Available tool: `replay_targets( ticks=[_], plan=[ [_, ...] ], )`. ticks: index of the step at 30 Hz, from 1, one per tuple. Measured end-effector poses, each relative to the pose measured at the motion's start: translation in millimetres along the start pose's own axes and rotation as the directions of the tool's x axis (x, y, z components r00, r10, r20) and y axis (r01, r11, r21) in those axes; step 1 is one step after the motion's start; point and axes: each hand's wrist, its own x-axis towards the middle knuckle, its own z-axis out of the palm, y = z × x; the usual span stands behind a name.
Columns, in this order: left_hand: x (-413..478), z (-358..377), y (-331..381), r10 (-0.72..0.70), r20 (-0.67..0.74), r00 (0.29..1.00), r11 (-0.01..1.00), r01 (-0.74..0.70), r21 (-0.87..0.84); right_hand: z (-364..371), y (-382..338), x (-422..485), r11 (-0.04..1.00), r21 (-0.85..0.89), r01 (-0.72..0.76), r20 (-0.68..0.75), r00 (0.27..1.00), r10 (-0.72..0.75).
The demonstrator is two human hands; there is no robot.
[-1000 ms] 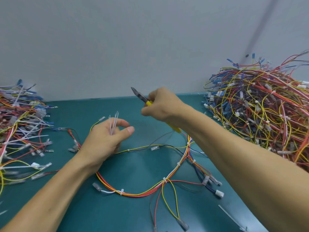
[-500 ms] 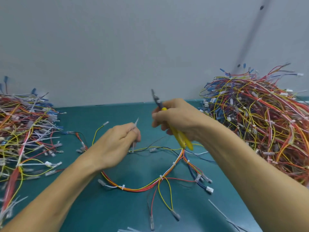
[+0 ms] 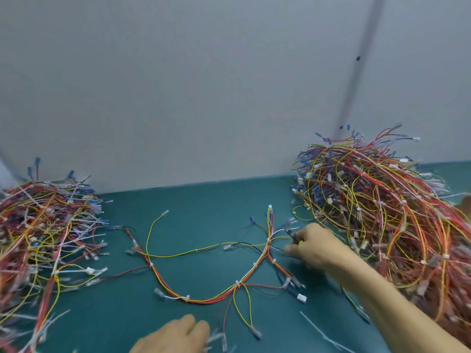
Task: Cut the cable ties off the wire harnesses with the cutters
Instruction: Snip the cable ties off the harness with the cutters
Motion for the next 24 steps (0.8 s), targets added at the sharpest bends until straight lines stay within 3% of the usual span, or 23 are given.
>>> replay_targets(
  ticks=[3,7,11,14,18,20,22,24],
  plan=[
    [-15,9,-6,0.087,-0.141,0.986,0.996,-0.081,0.048,14,-13,-4,0.999,0.027,0.018,-0.008,1.0,-0.018],
    [-22,17,2,0.099,-0.279,0.955,0.991,-0.068,0.119,32,-31,0,0.999,-0.033,0.015,-0.038,0.999,-0.016],
    [-22,30,11,-0.002,-0.502,0.865,0.999,0.019,0.03,46,-45,8,0.988,-0.154,-0.031,-0.148,0.989,0.008],
    [-22,46,20,-0.167,-0.557,0.813,0.985,0.113,-0.129,50,-53,12,0.981,-0.188,-0.052,-0.176,0.984,0.019],
    [-19,31,0,-0.156,-0.428,0.89,0.982,0.094,-0.161,51,-60,16,0.979,-0.19,-0.079,-0.171,0.984,0.046],
    [-7,12,-18,-0.287,-0.274,0.918,0.953,0.243,-0.182,49,-60,18,0.982,-0.159,-0.1,-0.158,0.985,0.074],
    [11,-3,-39,-0.519,-0.201,0.831,0.843,0.46,-0.28,47,-59,18,0.985,-0.124,-0.117,-0.131,0.986,0.101],
    [28,0,-54,-0.638,-0.095,0.764,0.755,0.596,-0.274,44,-59,18,0.993,-0.05,-0.107,-0.097,0.99,0.102]
  ],
)
